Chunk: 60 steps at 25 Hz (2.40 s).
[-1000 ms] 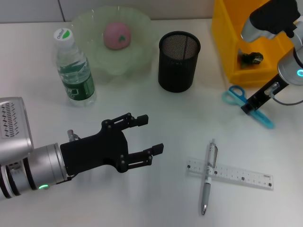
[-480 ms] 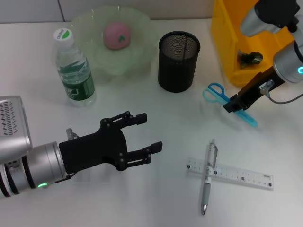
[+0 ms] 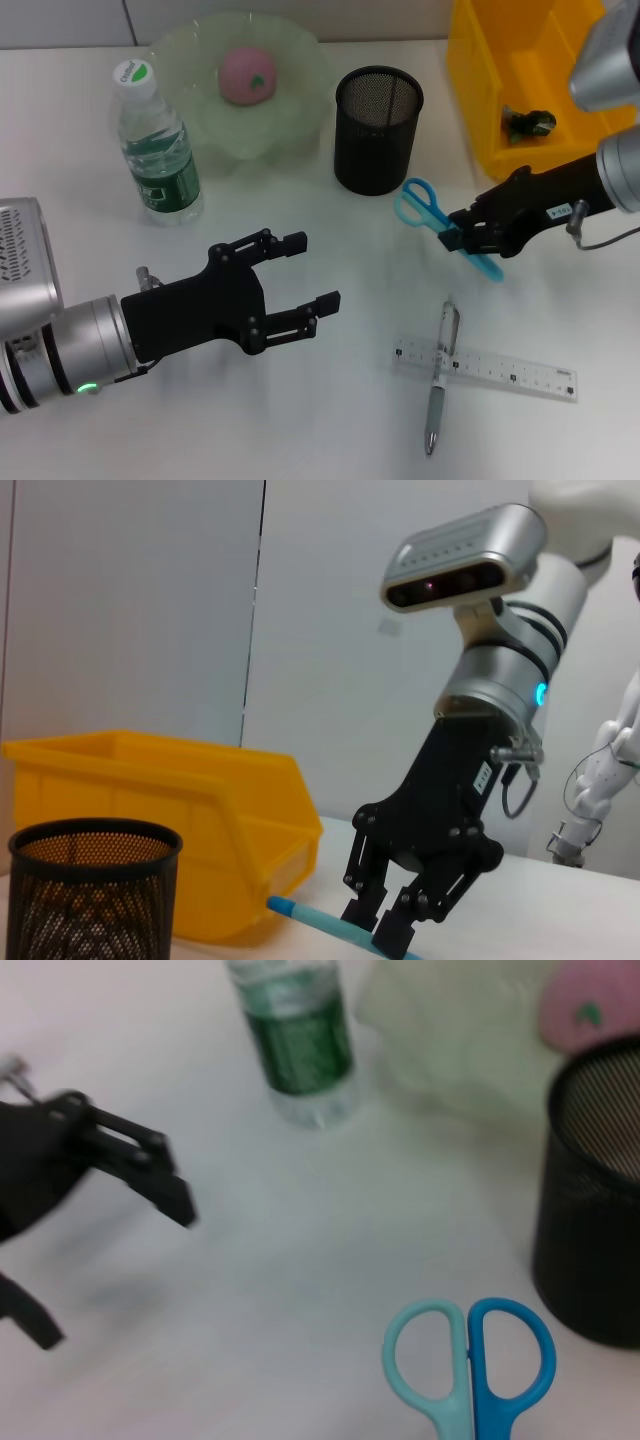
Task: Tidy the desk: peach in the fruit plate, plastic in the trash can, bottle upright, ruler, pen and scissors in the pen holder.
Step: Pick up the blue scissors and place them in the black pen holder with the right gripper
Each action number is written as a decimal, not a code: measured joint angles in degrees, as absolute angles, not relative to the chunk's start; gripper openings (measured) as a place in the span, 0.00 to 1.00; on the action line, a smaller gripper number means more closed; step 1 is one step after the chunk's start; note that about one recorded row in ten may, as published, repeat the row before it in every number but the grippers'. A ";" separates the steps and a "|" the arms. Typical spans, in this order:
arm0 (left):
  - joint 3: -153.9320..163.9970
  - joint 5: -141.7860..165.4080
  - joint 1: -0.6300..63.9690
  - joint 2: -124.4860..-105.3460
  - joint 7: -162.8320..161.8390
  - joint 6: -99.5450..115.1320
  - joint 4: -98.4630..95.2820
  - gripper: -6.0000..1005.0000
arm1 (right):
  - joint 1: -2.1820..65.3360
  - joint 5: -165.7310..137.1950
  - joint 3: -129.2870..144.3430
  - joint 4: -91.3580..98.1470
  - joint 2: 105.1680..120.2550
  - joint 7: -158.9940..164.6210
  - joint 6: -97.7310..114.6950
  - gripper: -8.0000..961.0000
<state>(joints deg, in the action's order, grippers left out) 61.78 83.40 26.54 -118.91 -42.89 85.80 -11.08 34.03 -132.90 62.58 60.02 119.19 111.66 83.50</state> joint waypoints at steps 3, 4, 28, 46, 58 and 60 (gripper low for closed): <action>61.78 83.17 26.54 -118.91 -42.89 86.29 -11.08 0.78 | 31.01 -125.85 62.42 59.02 119.18 105.59 82.34 0.24; 61.79 82.92 26.58 -118.94 -42.89 86.49 -11.08 0.78 | 30.05 -123.61 62.42 58.63 119.17 103.67 81.99 0.24; 61.79 79.67 26.34 -119.01 -42.98 89.80 -10.54 0.78 | 25.45 -81.09 53.52 23.21 119.18 48.45 84.32 0.24; 61.79 78.83 25.93 -119.09 -42.98 90.17 -10.46 0.78 | 27.24 -74.33 53.60 13.99 119.48 31.09 84.73 0.24; 61.79 77.95 25.77 -119.09 -43.55 90.07 -9.82 0.78 | 28.20 -70.93 53.57 11.45 119.70 -7.59 87.51 0.24; 61.79 77.63 25.75 -119.09 -43.60 90.08 -9.68 0.78 | 28.41 -70.87 53.54 11.21 119.70 -9.59 87.40 0.24</action>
<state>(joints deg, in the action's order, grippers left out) 61.79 77.63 25.75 -119.09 -43.60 90.08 -9.68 28.41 -70.87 53.54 11.21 119.70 -9.59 87.40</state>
